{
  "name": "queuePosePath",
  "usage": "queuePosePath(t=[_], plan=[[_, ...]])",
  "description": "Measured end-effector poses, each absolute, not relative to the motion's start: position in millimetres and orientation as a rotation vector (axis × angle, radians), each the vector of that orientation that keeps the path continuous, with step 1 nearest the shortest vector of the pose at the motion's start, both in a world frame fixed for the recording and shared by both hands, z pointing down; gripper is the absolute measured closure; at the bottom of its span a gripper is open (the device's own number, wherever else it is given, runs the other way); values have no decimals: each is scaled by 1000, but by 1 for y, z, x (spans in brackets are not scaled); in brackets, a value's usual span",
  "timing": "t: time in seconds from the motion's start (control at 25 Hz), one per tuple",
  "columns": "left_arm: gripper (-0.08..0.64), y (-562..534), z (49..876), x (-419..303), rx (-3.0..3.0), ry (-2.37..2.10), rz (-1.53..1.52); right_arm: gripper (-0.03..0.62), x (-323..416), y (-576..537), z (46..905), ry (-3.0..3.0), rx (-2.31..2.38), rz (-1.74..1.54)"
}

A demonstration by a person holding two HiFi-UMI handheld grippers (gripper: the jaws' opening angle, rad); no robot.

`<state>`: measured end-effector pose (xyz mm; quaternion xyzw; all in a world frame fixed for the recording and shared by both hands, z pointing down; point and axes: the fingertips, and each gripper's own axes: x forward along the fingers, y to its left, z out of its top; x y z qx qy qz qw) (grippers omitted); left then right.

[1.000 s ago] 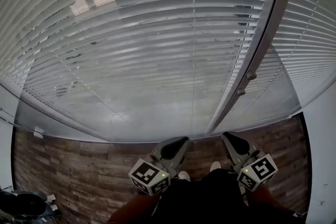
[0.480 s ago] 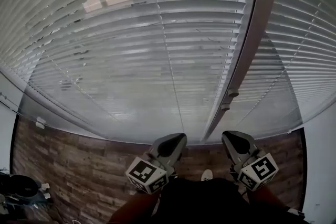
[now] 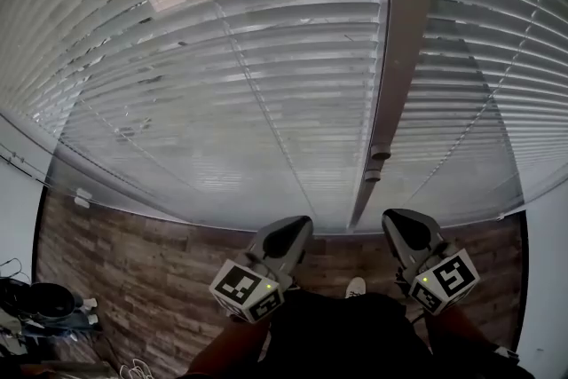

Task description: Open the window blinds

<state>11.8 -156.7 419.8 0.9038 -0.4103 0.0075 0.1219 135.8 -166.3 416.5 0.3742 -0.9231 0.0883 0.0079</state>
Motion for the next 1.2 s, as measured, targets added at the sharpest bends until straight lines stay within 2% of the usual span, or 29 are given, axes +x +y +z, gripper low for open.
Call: queuePosePath(t=[0.36, 0.64, 0.92, 1.2], plan=[[560, -185, 388, -5, 2721, -1086, 52, 566, 134, -189, 381, -2815, 1390, 192], [560, -204, 398, -39, 2749, -998, 70, 565, 129, -218, 368, -2682, 1626, 50], [560, -206, 403, -66, 2759, -977, 54, 516, 129, -228, 350, -2553, 1772, -99], [560, -198, 390, -71, 2746, -967, 16, 406, 142, -243, 305, -2404, 1831, -218]])
